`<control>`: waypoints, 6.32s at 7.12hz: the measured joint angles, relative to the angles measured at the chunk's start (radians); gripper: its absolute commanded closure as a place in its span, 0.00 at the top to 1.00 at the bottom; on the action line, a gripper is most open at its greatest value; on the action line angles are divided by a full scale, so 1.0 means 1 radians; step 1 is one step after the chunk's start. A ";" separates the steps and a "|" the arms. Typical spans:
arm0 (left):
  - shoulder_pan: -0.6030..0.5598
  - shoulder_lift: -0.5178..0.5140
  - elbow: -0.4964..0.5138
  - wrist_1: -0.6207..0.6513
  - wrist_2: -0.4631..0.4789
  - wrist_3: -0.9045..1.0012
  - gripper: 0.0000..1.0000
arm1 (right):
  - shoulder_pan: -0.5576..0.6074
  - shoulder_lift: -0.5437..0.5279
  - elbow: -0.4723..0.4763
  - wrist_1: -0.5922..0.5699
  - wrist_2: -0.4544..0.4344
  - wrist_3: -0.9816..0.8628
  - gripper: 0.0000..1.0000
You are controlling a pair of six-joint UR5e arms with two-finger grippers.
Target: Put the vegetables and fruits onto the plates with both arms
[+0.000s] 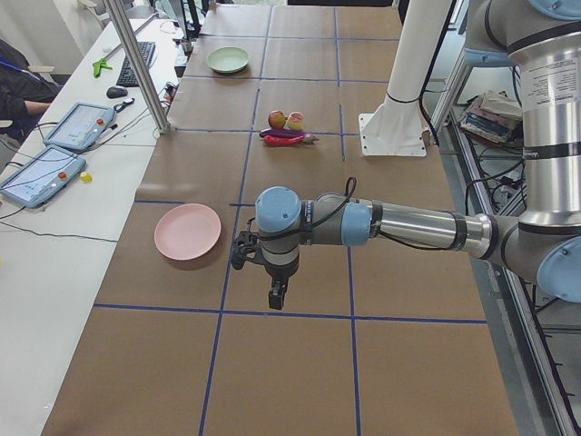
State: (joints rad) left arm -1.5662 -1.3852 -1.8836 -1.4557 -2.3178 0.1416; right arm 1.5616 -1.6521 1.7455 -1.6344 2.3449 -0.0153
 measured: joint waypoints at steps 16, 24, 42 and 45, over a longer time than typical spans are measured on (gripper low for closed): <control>0.006 -0.002 0.000 -0.001 -0.011 -0.002 1.00 | -1.116 0.762 0.040 -0.054 -0.701 1.376 1.00; 0.009 -0.002 0.011 -0.003 -0.012 -0.002 1.00 | -1.197 0.896 -0.211 -0.068 -0.797 1.375 0.04; 0.015 -0.003 0.002 -0.003 -0.012 0.001 1.00 | -0.413 0.690 -0.792 0.523 -0.250 0.380 1.00; 0.017 -0.012 -0.004 -0.006 -0.013 0.003 1.00 | -0.413 0.689 -0.776 0.529 -0.234 0.448 1.00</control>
State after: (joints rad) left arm -1.5489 -1.3969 -1.8875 -1.4621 -2.3307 0.1448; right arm 1.1490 -0.9626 0.9690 -1.1054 2.1112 0.4324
